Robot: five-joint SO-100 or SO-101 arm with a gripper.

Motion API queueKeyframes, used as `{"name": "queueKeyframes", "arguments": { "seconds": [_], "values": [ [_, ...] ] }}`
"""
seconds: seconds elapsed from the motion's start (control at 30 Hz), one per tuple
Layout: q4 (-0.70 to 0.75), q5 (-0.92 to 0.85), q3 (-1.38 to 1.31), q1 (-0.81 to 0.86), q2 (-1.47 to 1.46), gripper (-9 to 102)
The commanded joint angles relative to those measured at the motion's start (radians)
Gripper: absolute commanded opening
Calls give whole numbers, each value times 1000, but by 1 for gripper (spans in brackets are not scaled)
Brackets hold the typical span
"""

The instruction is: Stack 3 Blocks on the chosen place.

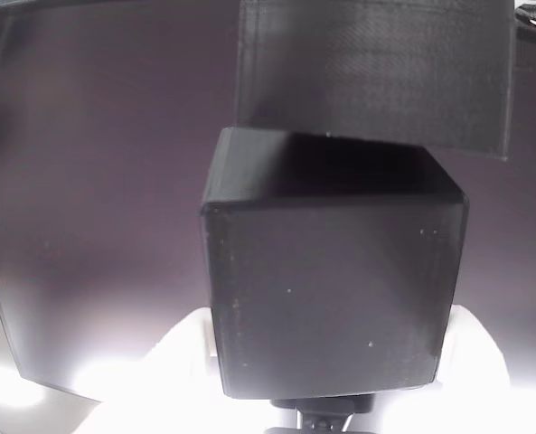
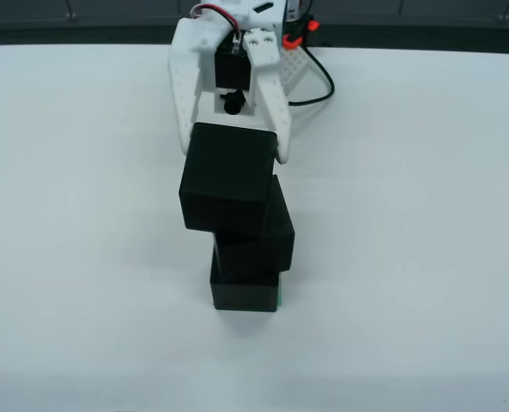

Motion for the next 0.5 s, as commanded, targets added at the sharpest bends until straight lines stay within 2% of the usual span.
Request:
{"name": "queueKeyframes", "arguments": {
  "seconds": [0.0,0.47],
  "values": [
    [-35,6,5,-5,11,22],
    [-86,6,31,-17,15,23]
  ]
}}
